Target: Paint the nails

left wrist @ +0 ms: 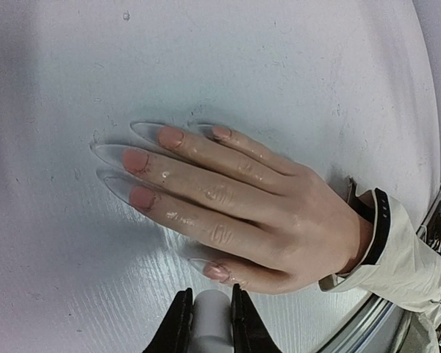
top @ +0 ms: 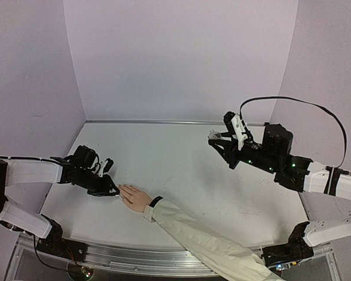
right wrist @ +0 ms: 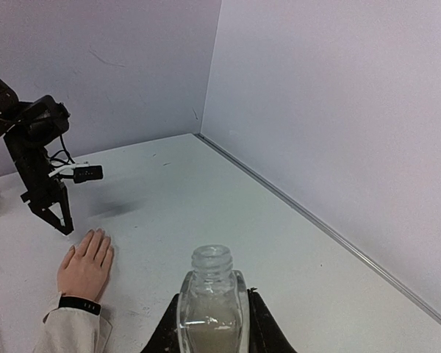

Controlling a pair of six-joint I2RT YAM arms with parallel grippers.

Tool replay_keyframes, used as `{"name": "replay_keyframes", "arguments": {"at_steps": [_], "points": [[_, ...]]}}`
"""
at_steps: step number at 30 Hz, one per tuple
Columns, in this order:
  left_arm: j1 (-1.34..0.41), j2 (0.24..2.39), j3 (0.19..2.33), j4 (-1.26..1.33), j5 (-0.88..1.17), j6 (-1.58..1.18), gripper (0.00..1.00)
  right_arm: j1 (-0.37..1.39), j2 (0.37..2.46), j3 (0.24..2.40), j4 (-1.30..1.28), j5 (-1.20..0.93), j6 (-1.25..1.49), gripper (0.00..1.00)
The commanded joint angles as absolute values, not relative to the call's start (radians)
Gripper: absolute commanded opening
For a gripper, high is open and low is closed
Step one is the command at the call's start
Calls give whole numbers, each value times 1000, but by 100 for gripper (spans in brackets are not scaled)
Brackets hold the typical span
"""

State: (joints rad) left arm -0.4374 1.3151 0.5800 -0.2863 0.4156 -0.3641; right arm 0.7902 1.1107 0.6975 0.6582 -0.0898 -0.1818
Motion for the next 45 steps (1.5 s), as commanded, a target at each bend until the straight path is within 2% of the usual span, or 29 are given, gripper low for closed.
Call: {"name": "replay_keyframes", "arguments": {"at_steps": [1,45], "points": [[-430,1320,614,-250,418,-353,0,784,1110,707,729,-106,-167,0],[-409,1333,629,-238,398,-354,0,785,1121,713,730,-113,-163,0]]}}
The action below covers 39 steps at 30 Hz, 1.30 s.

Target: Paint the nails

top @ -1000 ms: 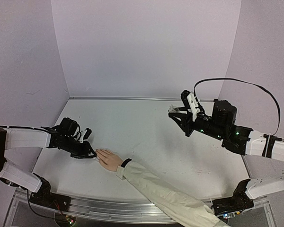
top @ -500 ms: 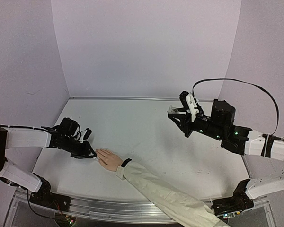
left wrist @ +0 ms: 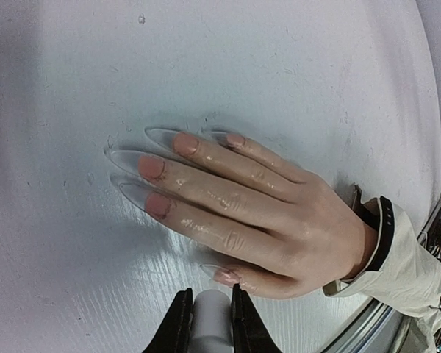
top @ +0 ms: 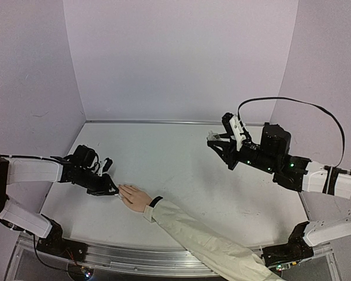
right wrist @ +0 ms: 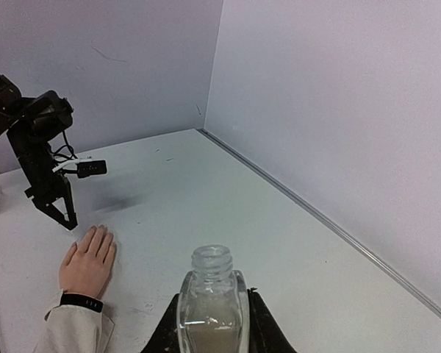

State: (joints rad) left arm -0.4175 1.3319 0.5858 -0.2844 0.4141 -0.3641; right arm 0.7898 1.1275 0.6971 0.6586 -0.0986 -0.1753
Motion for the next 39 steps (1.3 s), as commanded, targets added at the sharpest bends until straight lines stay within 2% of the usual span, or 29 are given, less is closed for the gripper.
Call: {"name": "replay_keyframes", "arguments": {"at_steps": [1,17,39], "points": [[-407,1333,630,-236,398,-354,0,784,1122,713,730,-113,-163,0],[-399,1243,583,-261,429,-383,0,782,1129,712,731,-116,-164,0],[-399,1350,612,-234,488,-364,0,781,1131,709,731,-120,-160,0]]}}
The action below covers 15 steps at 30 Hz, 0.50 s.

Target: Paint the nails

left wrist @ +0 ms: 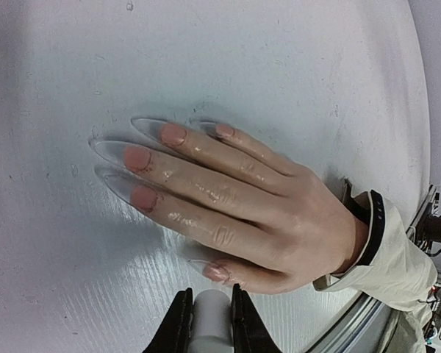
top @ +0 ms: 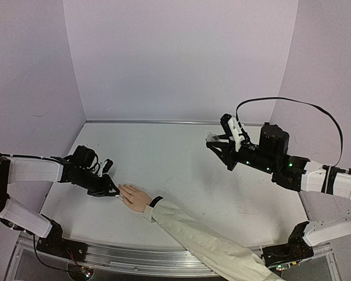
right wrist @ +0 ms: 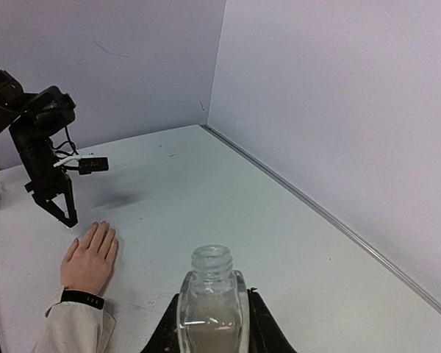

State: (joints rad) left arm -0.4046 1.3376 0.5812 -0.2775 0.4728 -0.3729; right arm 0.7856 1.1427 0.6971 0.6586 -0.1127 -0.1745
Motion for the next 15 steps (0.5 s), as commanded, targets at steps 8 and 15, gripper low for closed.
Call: {"name": "replay_keyframes", "arguments": {"at_steps": [8,15], "points": [[-399,1350,619,-230,469,-365,0,781,1129,706,731,-118,-160,0],[-399,1347,621,-226,451,-368,0,781,1134,707,730,-119,-158,0]]}}
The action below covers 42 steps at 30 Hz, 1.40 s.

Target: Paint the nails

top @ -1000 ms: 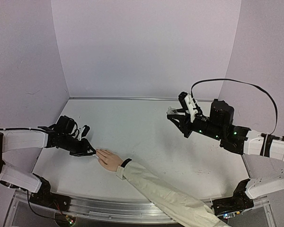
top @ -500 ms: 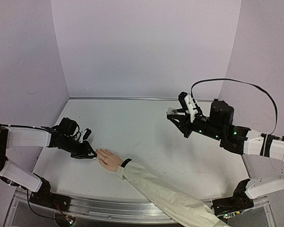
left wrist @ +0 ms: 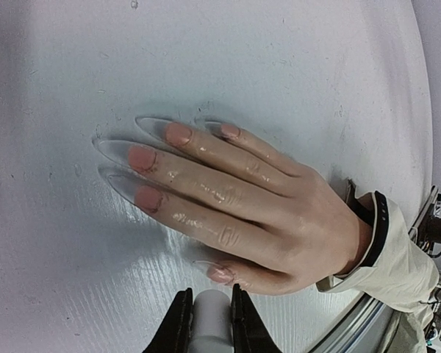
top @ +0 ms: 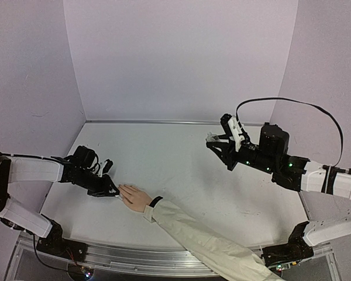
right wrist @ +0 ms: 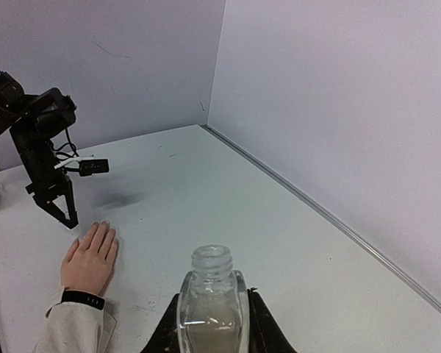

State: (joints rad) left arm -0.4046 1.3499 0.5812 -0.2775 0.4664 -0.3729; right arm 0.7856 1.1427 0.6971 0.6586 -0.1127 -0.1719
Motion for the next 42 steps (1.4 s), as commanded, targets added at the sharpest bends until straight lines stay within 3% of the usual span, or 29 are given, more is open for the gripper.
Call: {"name": "replay_keyframes", "arguments": {"at_steps": [1,30,42], "points": [[-400,1351,623,-226,449,-368,0,781,1134,707,730,-120,-158,0],[-397,1379,645,-232,396,-379,0,781,1131,706,731,-115,-157,0],[-395,1281,613,-264,369,-400,0,781,1138,704,729,-118,-159,0]]}}
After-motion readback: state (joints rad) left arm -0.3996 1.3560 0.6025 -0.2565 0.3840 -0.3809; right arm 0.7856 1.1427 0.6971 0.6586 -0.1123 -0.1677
